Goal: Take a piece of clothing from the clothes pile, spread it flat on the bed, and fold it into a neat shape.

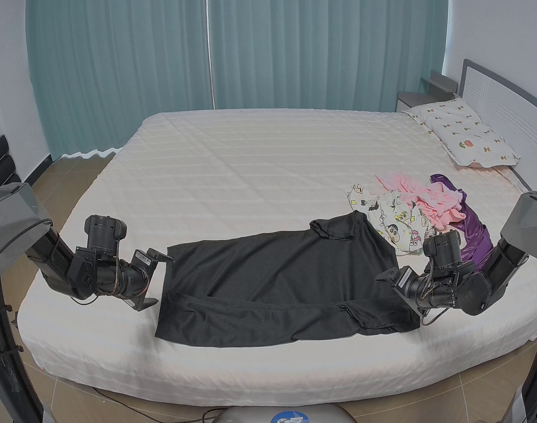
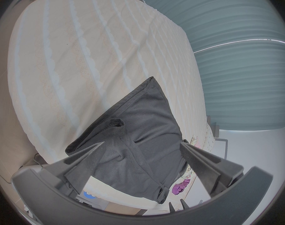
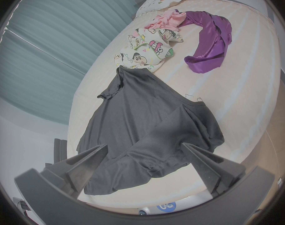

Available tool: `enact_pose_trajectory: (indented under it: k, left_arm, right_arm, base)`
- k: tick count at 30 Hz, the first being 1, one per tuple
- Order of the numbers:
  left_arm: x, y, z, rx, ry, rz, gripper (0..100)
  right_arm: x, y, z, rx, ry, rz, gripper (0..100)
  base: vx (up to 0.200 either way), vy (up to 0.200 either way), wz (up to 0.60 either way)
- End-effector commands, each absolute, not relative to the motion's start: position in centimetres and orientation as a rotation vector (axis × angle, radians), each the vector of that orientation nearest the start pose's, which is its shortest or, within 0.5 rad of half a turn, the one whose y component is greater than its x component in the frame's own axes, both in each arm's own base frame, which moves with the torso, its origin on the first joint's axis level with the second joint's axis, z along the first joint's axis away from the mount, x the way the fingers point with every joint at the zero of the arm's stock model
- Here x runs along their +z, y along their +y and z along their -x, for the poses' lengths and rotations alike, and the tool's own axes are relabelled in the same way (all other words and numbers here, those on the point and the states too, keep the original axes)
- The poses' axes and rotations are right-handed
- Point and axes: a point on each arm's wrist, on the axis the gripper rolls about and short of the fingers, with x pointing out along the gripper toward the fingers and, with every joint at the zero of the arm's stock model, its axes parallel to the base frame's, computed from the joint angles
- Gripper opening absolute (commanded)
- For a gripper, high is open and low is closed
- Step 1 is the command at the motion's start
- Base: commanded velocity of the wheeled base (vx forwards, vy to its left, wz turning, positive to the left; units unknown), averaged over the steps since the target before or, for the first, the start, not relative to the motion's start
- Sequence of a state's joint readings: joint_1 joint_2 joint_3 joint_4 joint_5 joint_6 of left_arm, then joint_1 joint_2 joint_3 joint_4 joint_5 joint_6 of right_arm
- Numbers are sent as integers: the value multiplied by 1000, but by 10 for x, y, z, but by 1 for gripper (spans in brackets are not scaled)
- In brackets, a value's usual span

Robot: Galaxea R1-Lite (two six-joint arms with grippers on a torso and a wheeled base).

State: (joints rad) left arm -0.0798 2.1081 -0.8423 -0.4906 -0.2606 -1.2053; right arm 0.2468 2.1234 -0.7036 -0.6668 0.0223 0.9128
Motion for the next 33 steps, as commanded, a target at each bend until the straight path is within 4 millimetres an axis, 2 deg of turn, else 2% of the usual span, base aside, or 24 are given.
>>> enact_pose_trajectory:
  k: [1, 6, 16, 22, 26, 28, 33]
  left_arm:
    - [43, -34, -349, 185, 877, 1200, 100]
    - [43, -34, -349, 185, 877, 1200, 100]
    - [43, -34, -349, 185, 877, 1200, 100]
    - [43, -34, -348, 183, 878, 1199, 100]
    - [44, -34, -346, 175, 883, 1180, 100]
    - [40, -34, -345, 160, 896, 1134, 100]
    - [32, -39, -344, 102, 919, 985, 100]
  right_arm:
    - [0, 82, -328, -130, 845, -743, 100]
    - [-22, 75, -328, -182, 873, -620, 100]
    - [-29, 62, -324, -221, 902, -564, 100]
    - [-25, 57, -322, -229, 895, -568, 100]
    - [-9, 53, -322, -218, 844, -596, 100]
    - [-4, 52, -322, -211, 835, -605, 100]
    - [-7, 51, -321, -212, 844, -597, 100]
  base:
    - [0, 0, 0]
    - [0, 0, 0]
    - [0, 0, 0]
    - [0, 0, 0]
    - [0, 0, 0]
    - [0, 0, 0]
    - [0, 0, 0]
